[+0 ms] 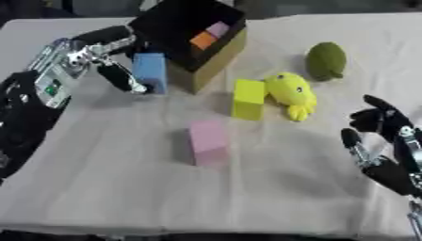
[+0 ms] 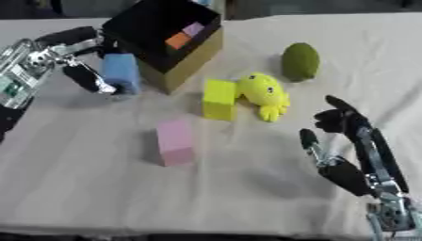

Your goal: Pick up objects on the table and place them in the box.

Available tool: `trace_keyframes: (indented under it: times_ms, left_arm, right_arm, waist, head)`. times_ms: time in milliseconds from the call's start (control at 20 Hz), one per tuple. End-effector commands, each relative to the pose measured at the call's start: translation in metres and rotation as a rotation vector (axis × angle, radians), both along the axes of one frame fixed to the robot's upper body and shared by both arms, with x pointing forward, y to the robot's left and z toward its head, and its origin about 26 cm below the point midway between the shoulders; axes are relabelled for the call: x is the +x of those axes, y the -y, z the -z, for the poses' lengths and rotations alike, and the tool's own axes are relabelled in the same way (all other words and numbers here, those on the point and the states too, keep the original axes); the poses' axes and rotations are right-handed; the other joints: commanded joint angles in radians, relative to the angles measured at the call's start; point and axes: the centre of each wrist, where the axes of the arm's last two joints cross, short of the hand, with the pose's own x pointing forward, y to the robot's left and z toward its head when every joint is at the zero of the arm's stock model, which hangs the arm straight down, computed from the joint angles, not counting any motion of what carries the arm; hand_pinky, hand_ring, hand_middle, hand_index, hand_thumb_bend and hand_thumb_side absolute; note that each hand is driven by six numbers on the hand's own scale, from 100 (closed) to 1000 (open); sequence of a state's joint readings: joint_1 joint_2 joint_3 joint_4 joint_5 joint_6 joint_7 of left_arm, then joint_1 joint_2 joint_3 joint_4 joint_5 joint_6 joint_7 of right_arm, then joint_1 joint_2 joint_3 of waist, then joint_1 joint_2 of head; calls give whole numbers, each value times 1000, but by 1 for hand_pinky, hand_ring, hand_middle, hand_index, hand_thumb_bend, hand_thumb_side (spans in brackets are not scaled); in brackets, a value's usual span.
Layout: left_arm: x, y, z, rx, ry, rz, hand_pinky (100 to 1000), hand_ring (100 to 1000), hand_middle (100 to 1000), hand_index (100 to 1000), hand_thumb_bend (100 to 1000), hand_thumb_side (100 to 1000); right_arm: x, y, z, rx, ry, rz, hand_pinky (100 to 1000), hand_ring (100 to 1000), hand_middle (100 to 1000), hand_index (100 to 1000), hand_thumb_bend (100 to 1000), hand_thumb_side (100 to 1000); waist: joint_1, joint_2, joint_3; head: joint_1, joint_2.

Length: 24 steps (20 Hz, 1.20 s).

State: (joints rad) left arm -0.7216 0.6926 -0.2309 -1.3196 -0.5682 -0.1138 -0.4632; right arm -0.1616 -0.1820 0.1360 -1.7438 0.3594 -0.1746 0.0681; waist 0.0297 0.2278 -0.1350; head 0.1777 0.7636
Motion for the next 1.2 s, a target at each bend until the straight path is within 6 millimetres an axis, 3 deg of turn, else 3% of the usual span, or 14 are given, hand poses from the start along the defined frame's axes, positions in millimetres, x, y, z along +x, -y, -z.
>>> trace_keyframes:
  times_ms: [50,300,650,900,1200]
  left_arm:
    - [-15,-13,-45,11,117,-19,663,544,500,606,404,228]
    - [-19,-18,-74,-43,215,-82,637,545,500,604,415,235]
    - [15,2,-78,-135,261,-205,616,574,532,640,447,245]
    - [41,16,-68,-192,276,-343,599,595,560,666,465,251]
    - [63,22,-44,-198,270,-509,605,646,640,758,572,343]
  right_arm:
    - [1,4,-5,-10,18,6,714,688,672,928,316,533]
    - [0,5,-4,-11,14,7,714,688,671,927,314,533]
    - [-1,3,-2,-11,4,-4,714,688,671,927,315,533]
    - [-1,1,-1,-8,0,-18,714,687,671,928,316,534]
    - [-1,-1,-1,-7,-3,-28,714,687,670,927,313,538]
  waist:
    - [9,-36,3]
    - [8,-39,6]
    - [-1,-45,-6]
    - [-2,-41,-32]
    - [1,-36,-54]
  head:
    - [-4,-5]
    - [-8,-9]
    - [-7,-10]
    - [1,-17]
    - [4,-24]
